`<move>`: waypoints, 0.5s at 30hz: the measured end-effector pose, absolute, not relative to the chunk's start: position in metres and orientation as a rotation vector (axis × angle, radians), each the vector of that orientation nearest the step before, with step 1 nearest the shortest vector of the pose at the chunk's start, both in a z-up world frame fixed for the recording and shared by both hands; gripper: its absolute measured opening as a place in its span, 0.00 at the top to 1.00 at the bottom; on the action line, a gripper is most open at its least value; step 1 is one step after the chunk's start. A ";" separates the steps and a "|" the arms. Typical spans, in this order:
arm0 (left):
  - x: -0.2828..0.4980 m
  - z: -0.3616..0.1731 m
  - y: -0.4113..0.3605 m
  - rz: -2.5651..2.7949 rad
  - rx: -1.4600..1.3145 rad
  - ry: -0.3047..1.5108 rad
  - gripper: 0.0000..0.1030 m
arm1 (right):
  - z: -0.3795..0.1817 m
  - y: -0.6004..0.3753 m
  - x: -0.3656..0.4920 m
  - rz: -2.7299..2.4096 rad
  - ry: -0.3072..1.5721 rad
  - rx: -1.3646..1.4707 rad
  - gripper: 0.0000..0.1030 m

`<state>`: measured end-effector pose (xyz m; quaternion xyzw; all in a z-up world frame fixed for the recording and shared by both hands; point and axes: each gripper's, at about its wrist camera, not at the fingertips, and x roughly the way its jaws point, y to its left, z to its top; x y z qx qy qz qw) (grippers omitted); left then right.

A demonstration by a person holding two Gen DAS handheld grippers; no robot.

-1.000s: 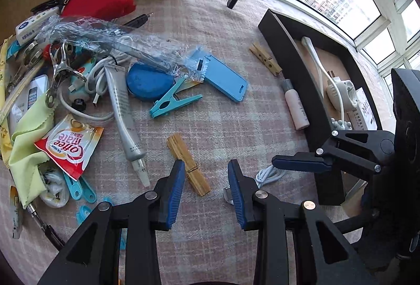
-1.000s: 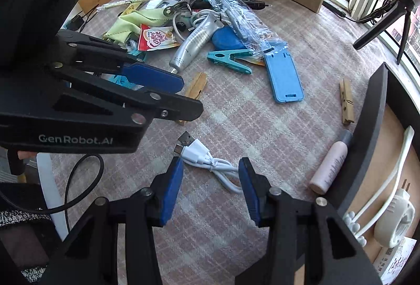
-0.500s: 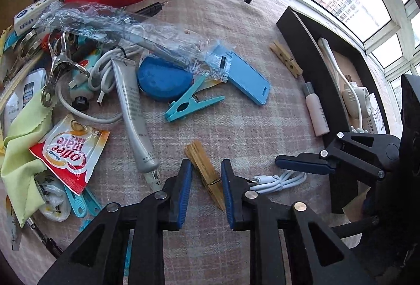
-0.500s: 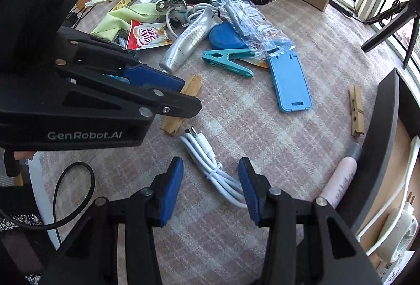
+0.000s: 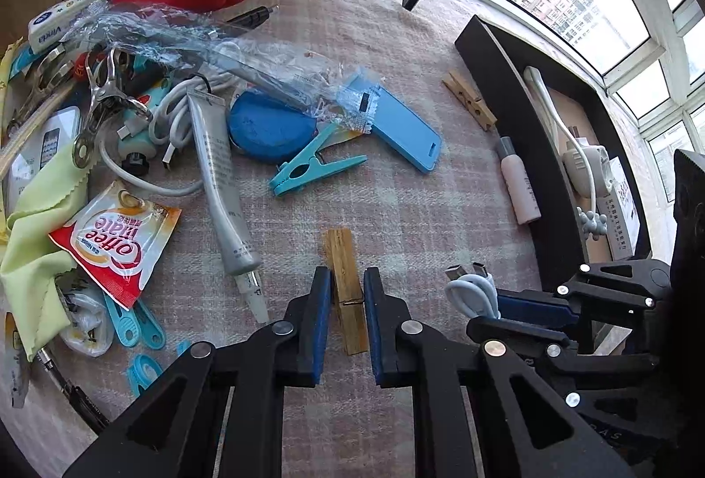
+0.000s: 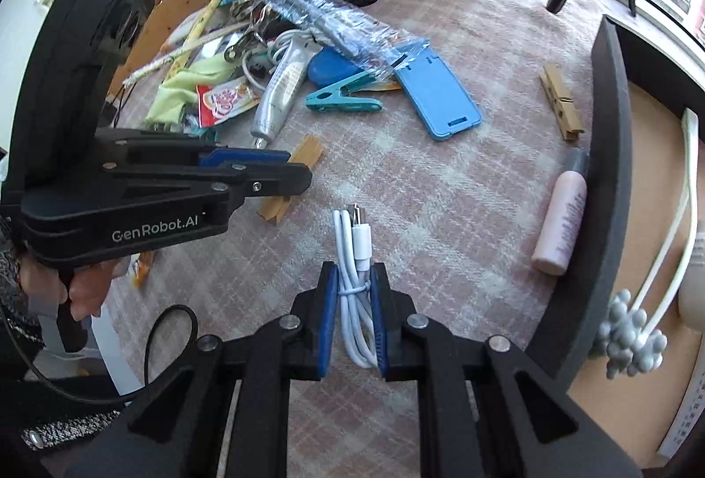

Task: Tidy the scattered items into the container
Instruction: 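Carry the clothespin and USB cable into the tray and release both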

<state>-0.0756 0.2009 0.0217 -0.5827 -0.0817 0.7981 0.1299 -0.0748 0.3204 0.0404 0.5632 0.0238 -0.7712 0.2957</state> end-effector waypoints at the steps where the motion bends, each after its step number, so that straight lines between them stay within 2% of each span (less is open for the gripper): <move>1: -0.075 0.025 0.201 2.321 -1.685 -0.240 0.86 | 0.045 0.325 -0.074 -2.060 0.018 1.492 0.86; 8: -0.069 0.062 0.213 2.339 -1.588 -0.259 0.86 | 0.088 0.380 -0.060 -2.232 -0.170 1.395 0.86; 15: -0.064 0.104 0.286 2.238 -1.418 -0.215 0.86 | 0.115 0.475 -0.045 -2.491 -0.268 1.428 0.86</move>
